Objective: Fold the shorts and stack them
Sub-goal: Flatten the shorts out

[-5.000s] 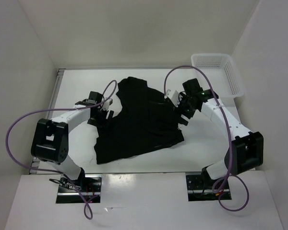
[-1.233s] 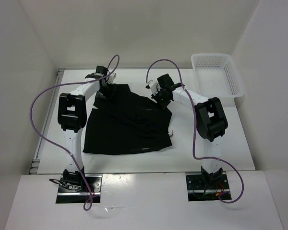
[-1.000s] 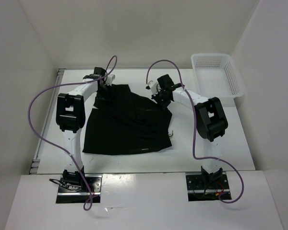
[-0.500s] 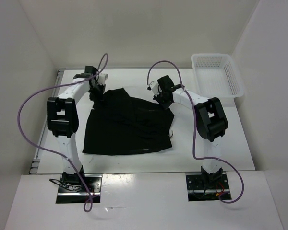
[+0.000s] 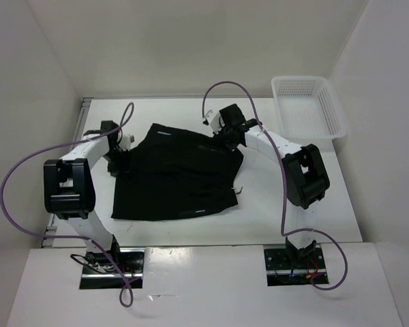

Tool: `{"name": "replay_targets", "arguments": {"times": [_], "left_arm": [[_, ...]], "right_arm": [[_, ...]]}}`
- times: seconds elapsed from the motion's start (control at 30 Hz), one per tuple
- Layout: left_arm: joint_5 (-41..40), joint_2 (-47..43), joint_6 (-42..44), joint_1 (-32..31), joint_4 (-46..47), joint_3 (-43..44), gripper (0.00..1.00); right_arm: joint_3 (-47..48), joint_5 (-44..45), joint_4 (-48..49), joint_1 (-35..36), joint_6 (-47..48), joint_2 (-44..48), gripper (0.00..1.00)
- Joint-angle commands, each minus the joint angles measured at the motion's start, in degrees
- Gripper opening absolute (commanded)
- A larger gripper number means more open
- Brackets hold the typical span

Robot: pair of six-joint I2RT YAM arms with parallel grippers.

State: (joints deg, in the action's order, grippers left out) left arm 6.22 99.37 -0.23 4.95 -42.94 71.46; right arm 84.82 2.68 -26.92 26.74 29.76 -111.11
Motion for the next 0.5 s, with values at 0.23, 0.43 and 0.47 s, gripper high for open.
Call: {"name": "replay_targets", "arguments": {"times": [0.23, 0.43, 0.47], "left_arm": [[4.3, 4.1, 0.2, 0.1, -2.7, 11.8, 0.54], [3.5, 22.0, 0.2, -2.8, 4.9, 37.4, 0.64], [2.9, 24.4, 0.2, -3.9, 5.8, 40.0, 0.65]], "right_arm": [[-3.8, -5.7, -3.4, 5.6, 5.8, 7.0, 0.0], [-3.2, -4.3, -1.7, 5.6, 5.8, 5.3, 0.0], [-3.2, -4.3, -1.6, 5.6, 5.8, 4.7, 0.0]]}}
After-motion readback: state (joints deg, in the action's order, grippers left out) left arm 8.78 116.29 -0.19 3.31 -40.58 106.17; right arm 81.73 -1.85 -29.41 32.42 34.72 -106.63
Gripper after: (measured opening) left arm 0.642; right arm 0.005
